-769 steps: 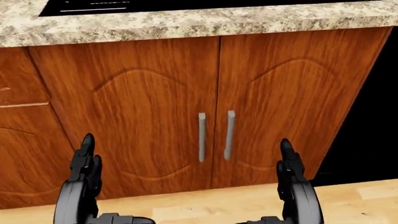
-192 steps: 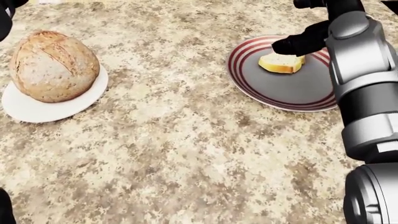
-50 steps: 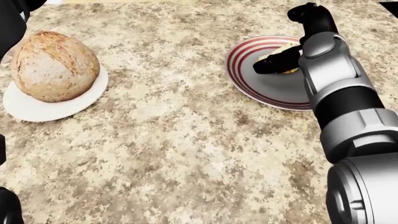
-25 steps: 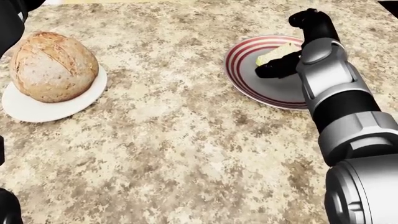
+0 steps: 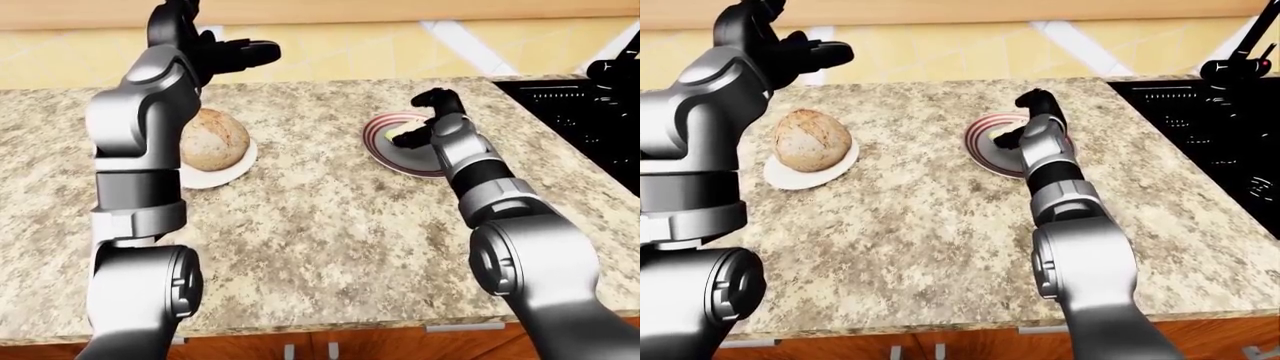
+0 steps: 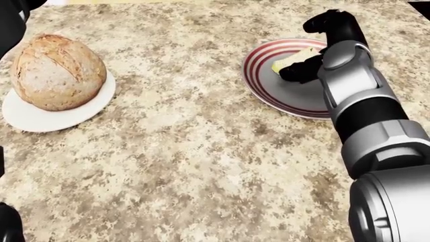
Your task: Place all breads on the cutting board.
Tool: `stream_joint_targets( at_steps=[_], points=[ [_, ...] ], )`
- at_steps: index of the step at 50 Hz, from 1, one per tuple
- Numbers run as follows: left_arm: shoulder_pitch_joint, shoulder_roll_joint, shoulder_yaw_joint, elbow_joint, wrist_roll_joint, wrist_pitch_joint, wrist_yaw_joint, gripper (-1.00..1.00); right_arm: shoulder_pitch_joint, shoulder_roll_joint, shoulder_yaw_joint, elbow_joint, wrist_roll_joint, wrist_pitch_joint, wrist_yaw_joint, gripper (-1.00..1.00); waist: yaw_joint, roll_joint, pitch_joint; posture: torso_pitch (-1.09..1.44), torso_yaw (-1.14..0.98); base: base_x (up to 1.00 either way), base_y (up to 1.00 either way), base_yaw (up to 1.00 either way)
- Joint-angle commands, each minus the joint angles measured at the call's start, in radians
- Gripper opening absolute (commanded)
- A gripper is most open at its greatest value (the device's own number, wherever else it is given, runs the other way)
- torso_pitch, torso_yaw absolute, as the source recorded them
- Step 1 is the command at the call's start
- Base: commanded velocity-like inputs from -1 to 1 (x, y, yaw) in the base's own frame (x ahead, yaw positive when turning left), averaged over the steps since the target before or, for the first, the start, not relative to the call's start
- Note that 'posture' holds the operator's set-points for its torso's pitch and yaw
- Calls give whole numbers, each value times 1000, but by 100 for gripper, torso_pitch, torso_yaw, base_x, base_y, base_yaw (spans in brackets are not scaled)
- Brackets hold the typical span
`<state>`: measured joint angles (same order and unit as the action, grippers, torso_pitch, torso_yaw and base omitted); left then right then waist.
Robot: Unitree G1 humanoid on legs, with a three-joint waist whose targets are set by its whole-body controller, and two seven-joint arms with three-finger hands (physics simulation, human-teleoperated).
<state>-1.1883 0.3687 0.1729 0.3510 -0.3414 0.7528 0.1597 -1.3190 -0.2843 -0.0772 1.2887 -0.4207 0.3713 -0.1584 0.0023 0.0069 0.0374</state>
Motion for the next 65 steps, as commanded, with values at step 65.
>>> stream_joint_targets(
  at_steps=[65],
  points=[
    [-55, 21, 8, -53, -14, -3, 5, 100, -219, -36, -5, -87, -7, 7, 39, -49, -2, 3, -23, 0, 0, 0, 0, 0]
  ],
)
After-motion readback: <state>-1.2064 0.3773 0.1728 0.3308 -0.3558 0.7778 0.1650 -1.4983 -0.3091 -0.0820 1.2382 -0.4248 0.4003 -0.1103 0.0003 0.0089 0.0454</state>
